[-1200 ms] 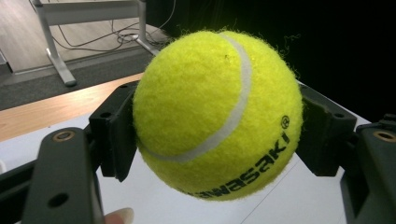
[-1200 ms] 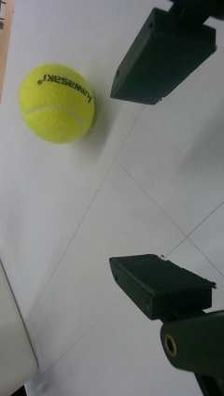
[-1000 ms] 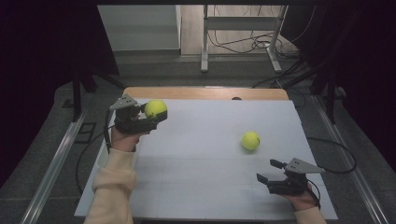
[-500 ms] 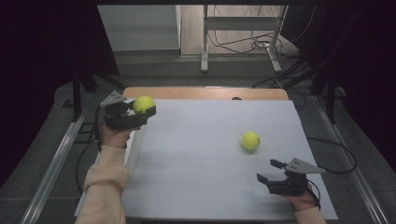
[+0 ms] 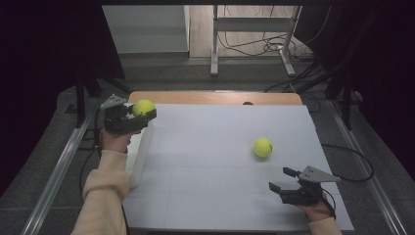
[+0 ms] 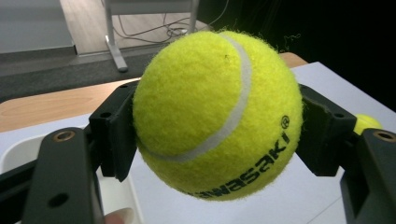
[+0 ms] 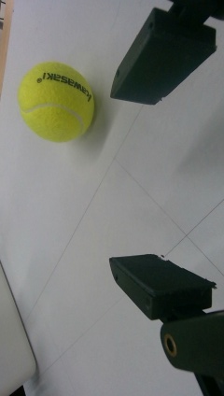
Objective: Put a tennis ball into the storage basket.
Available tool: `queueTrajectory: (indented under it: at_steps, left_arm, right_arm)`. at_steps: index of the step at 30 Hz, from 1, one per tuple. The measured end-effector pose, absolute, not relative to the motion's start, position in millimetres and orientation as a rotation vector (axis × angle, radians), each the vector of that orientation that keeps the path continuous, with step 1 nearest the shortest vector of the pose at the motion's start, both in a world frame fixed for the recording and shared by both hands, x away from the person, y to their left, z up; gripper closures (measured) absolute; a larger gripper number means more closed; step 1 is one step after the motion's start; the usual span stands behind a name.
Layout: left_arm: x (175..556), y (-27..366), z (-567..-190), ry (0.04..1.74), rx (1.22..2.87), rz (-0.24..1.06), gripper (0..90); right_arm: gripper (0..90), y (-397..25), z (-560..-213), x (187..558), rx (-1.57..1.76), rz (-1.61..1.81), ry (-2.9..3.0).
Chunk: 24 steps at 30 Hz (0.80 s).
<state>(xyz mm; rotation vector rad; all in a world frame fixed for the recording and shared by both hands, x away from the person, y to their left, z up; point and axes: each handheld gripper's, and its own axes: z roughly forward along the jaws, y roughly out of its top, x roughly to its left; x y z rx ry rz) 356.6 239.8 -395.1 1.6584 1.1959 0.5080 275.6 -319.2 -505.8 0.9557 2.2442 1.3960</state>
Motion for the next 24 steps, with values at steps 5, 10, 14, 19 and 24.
queueTrajectory:
  at_steps: [5,10,14,19,24]
  left_arm:
    - [363,246,-398,1.229,1.663,0.516,26.0]
    - [369,255,-402,1.268,1.670,0.519,26.0]
    - [372,262,-405,1.303,1.671,0.521,26.0]
    - [375,267,-406,1.327,1.676,0.532,26.0]
    - [378,269,-407,1.344,1.691,0.536,26.0]
  right_arm:
    - [16.5,-319,-506,276,0.954,1.394,2.245]
    - [16.5,-319,-506,276,0.954,1.394,2.245]
    - [16.5,-319,-506,275,0.952,1.395,2.246]
    - [16.5,-318,-506,276,0.951,1.390,2.247]
    - [16.5,-318,-506,276,0.952,1.388,2.248]
